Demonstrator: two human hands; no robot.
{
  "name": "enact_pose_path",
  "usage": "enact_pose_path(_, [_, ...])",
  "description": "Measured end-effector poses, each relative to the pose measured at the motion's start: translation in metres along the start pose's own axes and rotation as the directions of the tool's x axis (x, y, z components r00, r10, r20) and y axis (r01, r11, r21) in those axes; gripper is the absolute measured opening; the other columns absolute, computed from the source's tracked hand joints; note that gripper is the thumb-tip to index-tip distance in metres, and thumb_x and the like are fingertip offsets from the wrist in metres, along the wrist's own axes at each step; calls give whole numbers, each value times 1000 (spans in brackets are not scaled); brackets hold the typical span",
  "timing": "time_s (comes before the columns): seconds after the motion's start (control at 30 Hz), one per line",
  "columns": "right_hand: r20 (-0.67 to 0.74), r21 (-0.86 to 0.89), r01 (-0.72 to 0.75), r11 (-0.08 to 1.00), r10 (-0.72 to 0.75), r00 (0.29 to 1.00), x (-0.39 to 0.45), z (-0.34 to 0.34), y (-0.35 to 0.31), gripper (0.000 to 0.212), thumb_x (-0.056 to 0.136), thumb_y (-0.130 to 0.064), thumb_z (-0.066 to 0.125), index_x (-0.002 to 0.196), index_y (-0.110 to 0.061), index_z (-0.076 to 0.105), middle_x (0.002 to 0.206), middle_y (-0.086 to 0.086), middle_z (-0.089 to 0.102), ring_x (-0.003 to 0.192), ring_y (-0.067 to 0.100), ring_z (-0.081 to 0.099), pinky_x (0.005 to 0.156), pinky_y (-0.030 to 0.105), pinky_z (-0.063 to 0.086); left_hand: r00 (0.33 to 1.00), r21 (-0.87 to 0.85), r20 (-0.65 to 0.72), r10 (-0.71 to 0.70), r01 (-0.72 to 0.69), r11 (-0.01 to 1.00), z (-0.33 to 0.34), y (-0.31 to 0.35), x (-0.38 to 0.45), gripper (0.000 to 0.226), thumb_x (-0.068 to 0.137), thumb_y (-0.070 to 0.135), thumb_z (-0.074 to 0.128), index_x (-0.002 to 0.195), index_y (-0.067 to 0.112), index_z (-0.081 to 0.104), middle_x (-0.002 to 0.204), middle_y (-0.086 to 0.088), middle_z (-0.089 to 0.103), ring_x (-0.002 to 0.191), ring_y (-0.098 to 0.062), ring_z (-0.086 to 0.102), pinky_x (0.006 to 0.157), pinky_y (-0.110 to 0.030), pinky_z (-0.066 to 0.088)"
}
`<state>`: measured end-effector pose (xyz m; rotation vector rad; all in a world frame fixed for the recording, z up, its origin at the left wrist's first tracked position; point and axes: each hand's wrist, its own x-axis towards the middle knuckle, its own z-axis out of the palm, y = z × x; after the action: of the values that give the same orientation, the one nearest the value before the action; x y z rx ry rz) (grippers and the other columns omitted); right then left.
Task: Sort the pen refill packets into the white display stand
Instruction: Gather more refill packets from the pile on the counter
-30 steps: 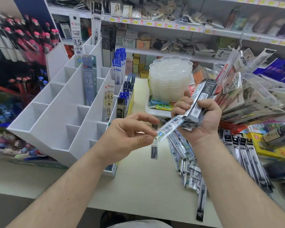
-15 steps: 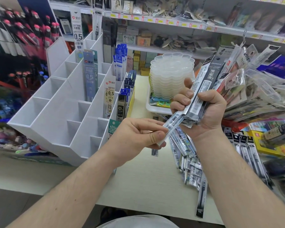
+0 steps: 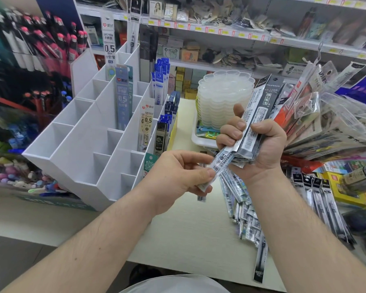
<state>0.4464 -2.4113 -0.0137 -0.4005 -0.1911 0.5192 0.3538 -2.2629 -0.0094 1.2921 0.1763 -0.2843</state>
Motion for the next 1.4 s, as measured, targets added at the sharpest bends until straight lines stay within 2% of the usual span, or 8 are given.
enact_pose_path(0.3, [-60, 82, 20, 996, -15, 998, 1, -9, 9, 62, 40, -5, 74, 99, -8, 56, 63, -1, 45, 50, 14, 44, 49, 24, 41, 987, 72, -160, 22, -11, 997, 4, -8, 5, 11, 77, 7, 76, 71, 4, 69, 61, -12, 63, 44, -16, 57, 44, -25, 49])
enact_pose_path(0.43, [-81, 111, 32, 993, -23, 996, 1, -12, 5, 63, 37, -4, 74, 98, -8, 57, 64, -1, 44, 50, 13, 43, 48, 25, 40, 990, 4, -66, -126, 126, 992, 1, 0, 3, 45, 80, 43, 56, 79, -1, 67, 65, -15, 67, 45, -19, 62, 44, -26, 53])
enact_pose_path(0.57, [-80, 119, 42, 992, -33, 996, 2, -11, 6, 62, 38, -4, 73, 98, -7, 57, 64, -2, 43, 50, 13, 42, 48, 25, 41, 988, 114, 55, -147, 140, 984, -2, 3, -1, 17, 89, 15, 67, 73, 7, 68, 63, -7, 65, 47, -15, 59, 48, -24, 50])
enact_pose_path(0.67, [-74, 129, 44, 991, -34, 997, 6, -7, 10, 62, 38, -4, 73, 99, -8, 57, 63, -1, 44, 49, 14, 44, 47, 26, 42, 993, 83, -3, -121, 121, 989, -2, -3, 3, 34, 84, 0, 70, 53, 13, 64, 53, -5, 59, 39, -13, 50, 43, -19, 41])
enact_pose_path(1.0, [-48, 130, 21, 991, -15, 999, 10, -5, 14, 62, 41, -4, 72, 100, -8, 56, 63, -2, 46, 49, 14, 46, 48, 26, 42, 997, 30, -35, -66, 67, 997, -3, -5, 6, 25, 66, 32, 69, 49, 14, 66, 52, -7, 58, 44, -18, 47, 41, -20, 40])
enact_pose_path(1.13, [-28, 131, 12, 991, -8, 1000, 10, -6, 13, 59, 45, -5, 70, 102, -8, 55, 64, -2, 46, 51, 13, 46, 49, 25, 42, 993, 4, 42, -108, 108, 994, -6, -2, 5, 25, 71, 31, 65, 67, 6, 66, 57, -8, 62, 45, -16, 57, 45, -22, 48])
enact_pose_path(1.27, [-39, 137, 9, 991, -4, 999, 9, -7, 14, 59, 46, -6, 70, 103, -8, 55, 64, -2, 47, 51, 13, 47, 49, 25, 42, 992, 24, 24, -127, 126, 992, -5, -2, 6, 28, 82, 33, 63, 64, 11, 69, 58, -7, 62, 44, -15, 54, 43, -20, 46])
enact_pose_path(1.4, [-114, 17, 39, 999, -37, 993, 9, -3, 12, 65, 40, -9, 74, 102, -8, 56, 65, -1, 46, 51, 14, 45, 50, 25, 41, 954, -150, 38, -298, 301, 942, -12, -2, 12, 51, 102, 38, 38, 106, -3, 67, 91, -20, 72, 62, -27, 67, 55, -29, 57])
